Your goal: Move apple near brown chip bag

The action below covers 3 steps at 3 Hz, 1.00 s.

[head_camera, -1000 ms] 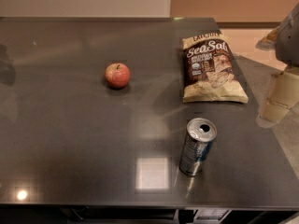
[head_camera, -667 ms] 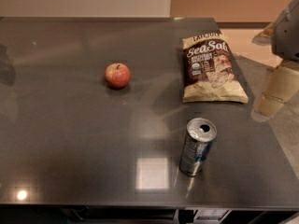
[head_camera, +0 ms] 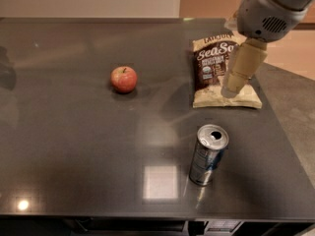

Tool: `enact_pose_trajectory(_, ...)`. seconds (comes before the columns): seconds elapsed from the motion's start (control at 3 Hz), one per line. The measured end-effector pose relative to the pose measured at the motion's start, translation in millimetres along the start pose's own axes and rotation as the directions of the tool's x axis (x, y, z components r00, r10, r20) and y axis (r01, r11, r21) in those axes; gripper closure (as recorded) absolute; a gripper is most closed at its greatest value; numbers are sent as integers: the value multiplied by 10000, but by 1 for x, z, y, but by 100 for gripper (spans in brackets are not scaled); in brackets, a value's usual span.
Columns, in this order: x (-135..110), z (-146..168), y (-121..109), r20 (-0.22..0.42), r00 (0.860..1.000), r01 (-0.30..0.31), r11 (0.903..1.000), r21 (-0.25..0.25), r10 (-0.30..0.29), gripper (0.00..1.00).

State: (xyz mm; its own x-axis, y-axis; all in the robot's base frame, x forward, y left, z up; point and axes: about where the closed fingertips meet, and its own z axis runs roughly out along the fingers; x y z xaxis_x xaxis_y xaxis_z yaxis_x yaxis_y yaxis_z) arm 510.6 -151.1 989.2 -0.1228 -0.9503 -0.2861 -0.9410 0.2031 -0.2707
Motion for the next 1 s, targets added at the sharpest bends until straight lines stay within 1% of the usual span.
enact_pose_trajectory(0.33, -40, 28, -34, 614, 9980, 155, 9996, -230, -141, 0)
enact_pose_trajectory(0.67, -75, 64, -62, 1309, 9914, 18, 9986, -526, 51, 0)
enact_pose_trajectory(1.0, -108, 105, -83, 1755, 9836, -276, 9966, -780, 410, 0)
